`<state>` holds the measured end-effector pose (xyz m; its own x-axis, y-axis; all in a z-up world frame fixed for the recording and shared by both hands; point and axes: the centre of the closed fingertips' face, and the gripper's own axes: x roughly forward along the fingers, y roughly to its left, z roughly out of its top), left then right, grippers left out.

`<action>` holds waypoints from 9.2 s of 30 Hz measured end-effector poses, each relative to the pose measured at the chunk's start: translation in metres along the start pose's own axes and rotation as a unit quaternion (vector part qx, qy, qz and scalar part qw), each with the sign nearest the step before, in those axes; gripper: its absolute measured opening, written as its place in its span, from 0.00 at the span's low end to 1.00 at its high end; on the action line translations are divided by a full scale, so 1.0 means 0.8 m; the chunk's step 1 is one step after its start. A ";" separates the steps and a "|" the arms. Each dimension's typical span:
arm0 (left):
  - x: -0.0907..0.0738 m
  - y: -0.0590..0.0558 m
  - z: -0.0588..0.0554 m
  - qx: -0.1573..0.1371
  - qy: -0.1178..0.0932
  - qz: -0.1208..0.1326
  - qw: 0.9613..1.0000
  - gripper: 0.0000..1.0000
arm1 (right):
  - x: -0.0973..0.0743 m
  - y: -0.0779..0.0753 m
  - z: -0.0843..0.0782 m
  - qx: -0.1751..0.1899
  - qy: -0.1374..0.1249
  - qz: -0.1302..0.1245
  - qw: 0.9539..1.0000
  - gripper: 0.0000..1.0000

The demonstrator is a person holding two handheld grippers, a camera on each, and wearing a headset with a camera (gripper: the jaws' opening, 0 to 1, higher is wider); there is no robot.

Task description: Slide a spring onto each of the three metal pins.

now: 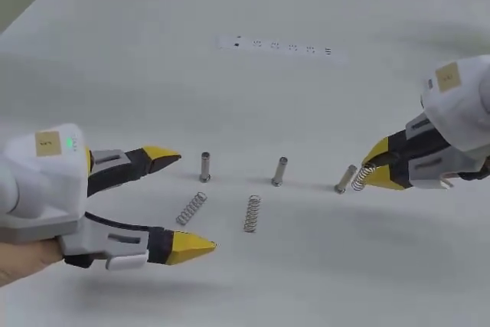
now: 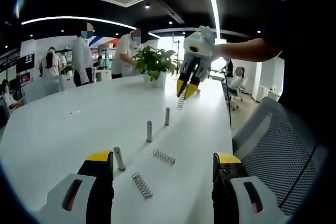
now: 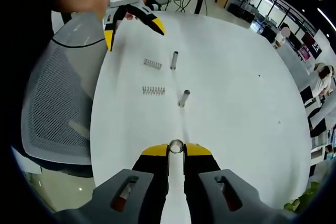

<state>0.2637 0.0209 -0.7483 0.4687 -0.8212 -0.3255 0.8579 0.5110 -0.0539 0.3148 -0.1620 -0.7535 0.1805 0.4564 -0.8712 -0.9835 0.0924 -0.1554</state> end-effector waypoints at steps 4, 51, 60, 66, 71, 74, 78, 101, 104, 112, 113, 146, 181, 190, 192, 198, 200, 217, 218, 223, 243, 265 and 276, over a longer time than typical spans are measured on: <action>-0.002 0.002 0.001 -0.003 -0.002 0.001 1.000 0.73 | -0.004 -0.007 -0.002 0.002 -0.004 -0.007 1.000 0.07; 0.001 -0.001 0.002 -0.015 -0.007 -0.006 1.000 0.73 | 0.010 -0.044 0.000 -0.003 -0.002 -0.009 1.000 0.07; 0.000 0.000 0.005 -0.016 -0.010 -0.007 1.000 0.72 | 0.016 -0.041 -0.004 -0.002 0.001 -0.003 1.000 0.07; -0.002 0.001 0.008 -0.017 -0.013 -0.007 1.000 0.72 | 0.019 -0.040 -0.006 0.003 0.003 0.000 1.000 0.07; -0.002 0.002 0.009 -0.018 -0.013 -0.007 1.000 0.72 | 0.023 -0.040 -0.008 0.007 0.006 0.005 1.000 0.07; -0.002 0.003 0.010 -0.018 -0.015 -0.007 1.000 0.72 | 0.026 -0.040 -0.009 0.007 0.007 0.007 1.000 0.07; -0.002 0.004 0.013 -0.021 -0.019 -0.007 1.000 0.71 | 0.030 -0.041 -0.011 0.009 0.008 0.009 1.000 0.07; -0.003 0.007 0.019 -0.020 -0.021 -0.006 1.000 0.71 | 0.046 -0.035 -0.026 0.022 0.013 0.020 0.999 0.07; -0.003 0.010 0.017 -0.022 -0.020 -0.003 1.000 0.76 | 0.049 -0.034 -0.028 0.020 0.014 0.021 0.999 0.07; -0.009 0.019 0.012 -0.016 -0.014 0.007 1.000 0.86 | 0.052 -0.032 -0.031 0.019 0.015 0.023 0.999 0.07; -0.010 0.020 0.013 -0.017 -0.016 0.008 1.000 0.87 | 0.052 -0.032 -0.031 0.018 0.015 0.022 0.999 0.07; -0.017 0.029 0.015 -0.022 -0.022 0.017 0.999 0.88 | 0.071 -0.023 -0.047 0.008 0.023 0.028 0.999 0.08; -0.017 0.030 0.015 -0.027 -0.021 0.017 0.999 0.88 | 0.064 -0.031 -0.032 0.015 -0.012 0.018 1.000 0.24; -0.018 0.032 0.014 -0.029 -0.018 0.018 0.999 0.87 | 0.055 -0.032 -0.013 0.044 -0.054 0.001 0.998 0.33; -0.018 0.033 0.014 -0.030 -0.019 0.018 0.999 0.87 | 0.052 -0.032 -0.007 0.047 -0.070 -0.007 0.996 0.33; -0.017 0.032 0.014 -0.033 -0.018 0.016 0.999 0.87 | 0.046 -0.027 0.000 0.071 -0.093 -0.014 0.993 0.35; -0.018 0.032 0.015 -0.034 -0.019 0.017 0.999 0.87 | 0.043 -0.024 0.005 0.071 -0.104 -0.017 0.992 0.36; -0.020 0.029 0.018 -0.040 -0.021 0.016 0.999 0.86 | 0.018 -0.011 0.039 0.127 -0.184 -0.044 0.974 0.41; -0.020 0.029 0.018 -0.039 -0.021 0.016 0.999 0.86 | 0.017 -0.010 0.040 0.128 -0.187 -0.044 0.973 0.41; -0.018 0.029 0.019 -0.039 -0.022 0.017 0.999 0.86 | 0.015 -0.005 0.042 0.131 -0.194 -0.043 0.971 0.40; -0.017 0.024 0.020 -0.037 -0.016 0.015 0.999 0.86 | -0.001 0.034 0.024 0.174 -0.211 -0.038 0.961 0.40; -0.024 0.022 0.014 -0.038 -0.010 0.020 0.999 0.84 | 0.029 0.057 0.020 0.207 -0.168 -0.011 0.964 0.37; -0.027 0.023 0.011 -0.040 -0.009 0.024 0.999 0.83 | 0.063 0.073 0.050 0.238 -0.120 0.032 0.963 0.29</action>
<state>0.2713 0.0456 -0.7343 0.5132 -0.7997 -0.3117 0.8152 0.5678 -0.1145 0.2669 -0.0983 -0.7880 0.1737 0.6606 -0.7303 -0.8873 0.4267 0.1749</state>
